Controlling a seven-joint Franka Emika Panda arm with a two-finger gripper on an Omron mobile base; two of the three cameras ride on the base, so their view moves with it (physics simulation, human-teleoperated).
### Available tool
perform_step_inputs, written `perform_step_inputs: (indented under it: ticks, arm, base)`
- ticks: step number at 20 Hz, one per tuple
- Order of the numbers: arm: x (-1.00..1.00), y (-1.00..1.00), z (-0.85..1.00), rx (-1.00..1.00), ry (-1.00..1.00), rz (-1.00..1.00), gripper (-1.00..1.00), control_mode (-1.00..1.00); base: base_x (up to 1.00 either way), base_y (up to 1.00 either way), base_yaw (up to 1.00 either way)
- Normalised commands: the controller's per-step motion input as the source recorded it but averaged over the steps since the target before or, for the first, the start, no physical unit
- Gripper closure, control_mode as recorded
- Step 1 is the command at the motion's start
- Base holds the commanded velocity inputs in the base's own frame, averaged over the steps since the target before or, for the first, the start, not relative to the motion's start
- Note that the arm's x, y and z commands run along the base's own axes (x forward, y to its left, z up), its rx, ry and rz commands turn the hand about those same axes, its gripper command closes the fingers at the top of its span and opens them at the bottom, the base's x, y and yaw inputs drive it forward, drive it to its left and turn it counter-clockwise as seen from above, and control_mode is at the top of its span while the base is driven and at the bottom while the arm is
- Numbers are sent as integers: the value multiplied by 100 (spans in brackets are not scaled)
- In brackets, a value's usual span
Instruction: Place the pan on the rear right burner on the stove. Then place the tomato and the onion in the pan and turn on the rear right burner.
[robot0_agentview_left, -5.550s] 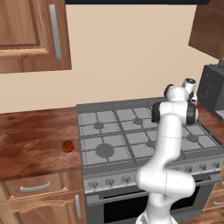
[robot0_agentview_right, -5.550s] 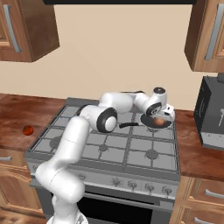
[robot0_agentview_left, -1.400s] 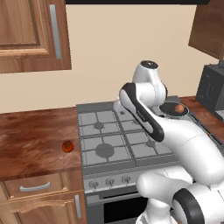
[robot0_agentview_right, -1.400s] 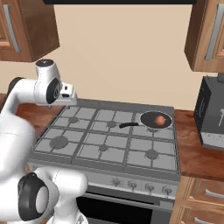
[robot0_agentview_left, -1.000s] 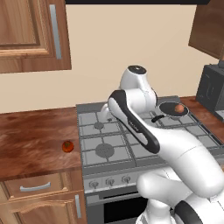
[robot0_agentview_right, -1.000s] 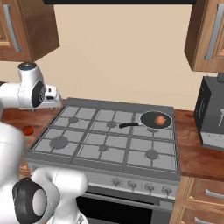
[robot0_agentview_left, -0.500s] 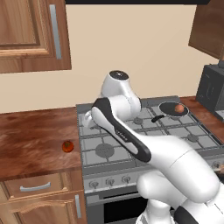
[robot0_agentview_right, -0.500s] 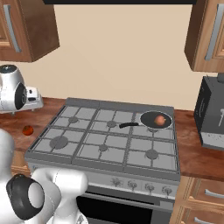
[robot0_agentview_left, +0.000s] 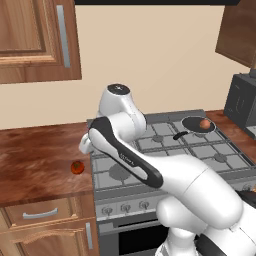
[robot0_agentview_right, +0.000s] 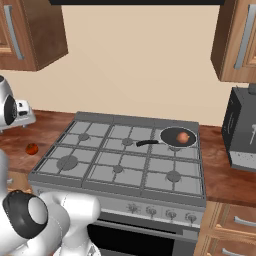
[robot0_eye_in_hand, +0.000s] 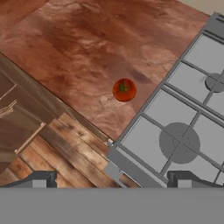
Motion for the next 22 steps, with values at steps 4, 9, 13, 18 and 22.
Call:
perform_step_inputs:
  ticks: [4,9,13,18,22]
  arm:
    - [-5,23,-16,-4,0,8,-100,-100]
    - [0,11,-27,-5,0,6,-100,-100]
    - [0,6,-31,-5,0,3,-100,-100]
    - [5,12,-25,-2,0,0,-100,-100]
    - [13,17,-20,0,0,0,-100,-100]
  base:
    - [0,0,0]
    - [0,0,0]
    - [0,0,0]
    - [0,0,0]
    - [0,0,0]
